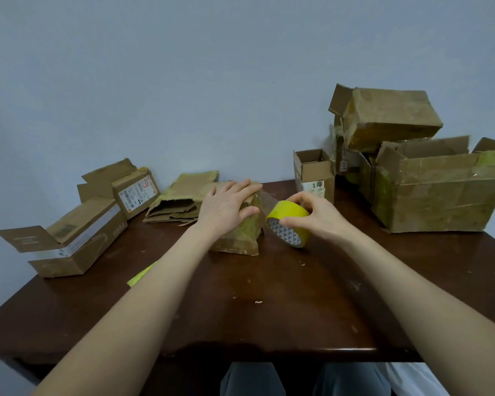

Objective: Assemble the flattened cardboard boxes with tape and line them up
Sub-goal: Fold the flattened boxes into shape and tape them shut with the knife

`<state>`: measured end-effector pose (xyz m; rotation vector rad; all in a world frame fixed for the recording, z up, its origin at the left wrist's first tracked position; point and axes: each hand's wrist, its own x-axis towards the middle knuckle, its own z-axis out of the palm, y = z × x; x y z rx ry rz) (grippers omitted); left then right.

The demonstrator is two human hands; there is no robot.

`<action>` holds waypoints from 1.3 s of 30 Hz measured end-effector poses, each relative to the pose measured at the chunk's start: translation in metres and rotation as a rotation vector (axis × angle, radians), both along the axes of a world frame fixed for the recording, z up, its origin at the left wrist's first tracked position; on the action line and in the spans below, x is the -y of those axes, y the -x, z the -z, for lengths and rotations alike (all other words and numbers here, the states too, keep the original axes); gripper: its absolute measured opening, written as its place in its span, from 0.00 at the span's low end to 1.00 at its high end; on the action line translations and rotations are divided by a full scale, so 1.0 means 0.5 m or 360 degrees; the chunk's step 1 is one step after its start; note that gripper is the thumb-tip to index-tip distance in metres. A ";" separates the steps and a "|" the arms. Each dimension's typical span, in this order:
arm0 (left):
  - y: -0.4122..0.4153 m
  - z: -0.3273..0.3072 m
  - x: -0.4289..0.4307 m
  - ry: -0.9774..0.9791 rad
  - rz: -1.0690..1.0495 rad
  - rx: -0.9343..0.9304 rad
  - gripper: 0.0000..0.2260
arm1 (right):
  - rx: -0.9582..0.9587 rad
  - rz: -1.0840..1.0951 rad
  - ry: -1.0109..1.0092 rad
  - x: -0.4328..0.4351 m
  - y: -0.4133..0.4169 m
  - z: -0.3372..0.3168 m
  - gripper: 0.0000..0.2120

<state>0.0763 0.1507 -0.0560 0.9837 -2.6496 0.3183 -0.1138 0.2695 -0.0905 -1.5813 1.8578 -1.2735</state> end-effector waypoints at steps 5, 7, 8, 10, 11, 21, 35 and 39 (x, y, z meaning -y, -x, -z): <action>-0.011 0.003 0.007 -0.0076 -0.0002 -0.0040 0.24 | -0.0146 0.0020 -0.0045 0.023 -0.019 0.016 0.25; -0.010 0.001 0.005 -0.0083 0.0011 -0.0042 0.24 | -0.0095 0.0082 -0.0006 0.030 -0.022 0.027 0.24; -0.010 0.000 0.004 -0.0085 0.0016 -0.0042 0.24 | -0.0037 0.0084 0.0003 0.031 -0.021 0.032 0.22; -0.012 0.001 0.004 -0.0087 0.0021 -0.0041 0.24 | 0.0080 0.0025 -0.0010 0.030 -0.020 0.036 0.20; -0.014 0.001 0.005 -0.0092 0.0025 -0.0040 0.24 | 0.0112 -0.0011 -0.0026 0.029 -0.020 0.036 0.20; -0.016 0.000 0.006 -0.0124 0.0005 -0.0048 0.27 | -0.0065 0.0032 -0.0069 0.021 -0.027 0.024 0.32; -0.013 0.002 0.005 -0.0158 0.0016 -0.0060 0.23 | 0.0157 0.0079 -0.0028 0.037 -0.040 0.020 0.24; -0.016 0.007 0.010 -0.0134 0.0049 -0.0069 0.22 | 0.0162 0.0092 -0.0072 0.036 -0.040 0.028 0.25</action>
